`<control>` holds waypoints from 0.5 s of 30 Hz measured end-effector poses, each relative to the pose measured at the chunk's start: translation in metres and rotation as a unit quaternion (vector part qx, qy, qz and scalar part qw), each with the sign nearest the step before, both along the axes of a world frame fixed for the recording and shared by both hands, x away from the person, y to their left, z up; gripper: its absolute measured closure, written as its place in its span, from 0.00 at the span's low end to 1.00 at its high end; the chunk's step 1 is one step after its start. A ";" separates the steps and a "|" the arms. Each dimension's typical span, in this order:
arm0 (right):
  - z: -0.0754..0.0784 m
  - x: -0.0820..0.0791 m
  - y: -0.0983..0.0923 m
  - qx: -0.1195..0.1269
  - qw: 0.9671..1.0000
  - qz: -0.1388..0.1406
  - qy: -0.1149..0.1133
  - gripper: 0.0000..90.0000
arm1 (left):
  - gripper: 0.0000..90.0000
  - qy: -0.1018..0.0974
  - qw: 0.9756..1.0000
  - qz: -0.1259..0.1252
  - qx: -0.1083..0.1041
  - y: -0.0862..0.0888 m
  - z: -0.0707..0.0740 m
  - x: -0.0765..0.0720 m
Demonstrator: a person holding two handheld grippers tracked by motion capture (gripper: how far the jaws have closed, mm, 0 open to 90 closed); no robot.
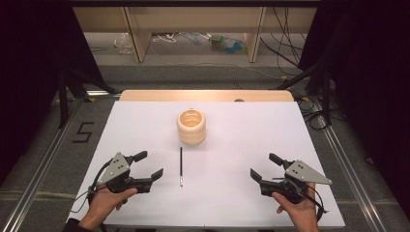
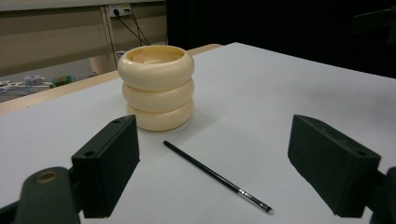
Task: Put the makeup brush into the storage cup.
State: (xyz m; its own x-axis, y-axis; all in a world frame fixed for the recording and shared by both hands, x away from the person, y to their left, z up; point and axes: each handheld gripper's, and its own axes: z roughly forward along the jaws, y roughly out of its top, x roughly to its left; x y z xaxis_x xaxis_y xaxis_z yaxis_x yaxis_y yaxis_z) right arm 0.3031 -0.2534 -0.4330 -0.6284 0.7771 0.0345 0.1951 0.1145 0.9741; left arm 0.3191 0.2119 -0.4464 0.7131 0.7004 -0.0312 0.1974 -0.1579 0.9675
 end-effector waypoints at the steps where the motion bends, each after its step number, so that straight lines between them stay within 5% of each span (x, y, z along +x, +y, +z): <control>1: 0.000 0.000 0.000 -0.001 1.000 0.000 0.000 0.17 | 0.18 0.000 1.000 0.000 0.000 0.000 0.000 0.000; 15: 0.001 -0.003 -0.002 -0.017 1.000 -0.002 0.010 0.17 | 0.18 0.007 1.000 0.001 0.001 -0.002 -0.001 0.001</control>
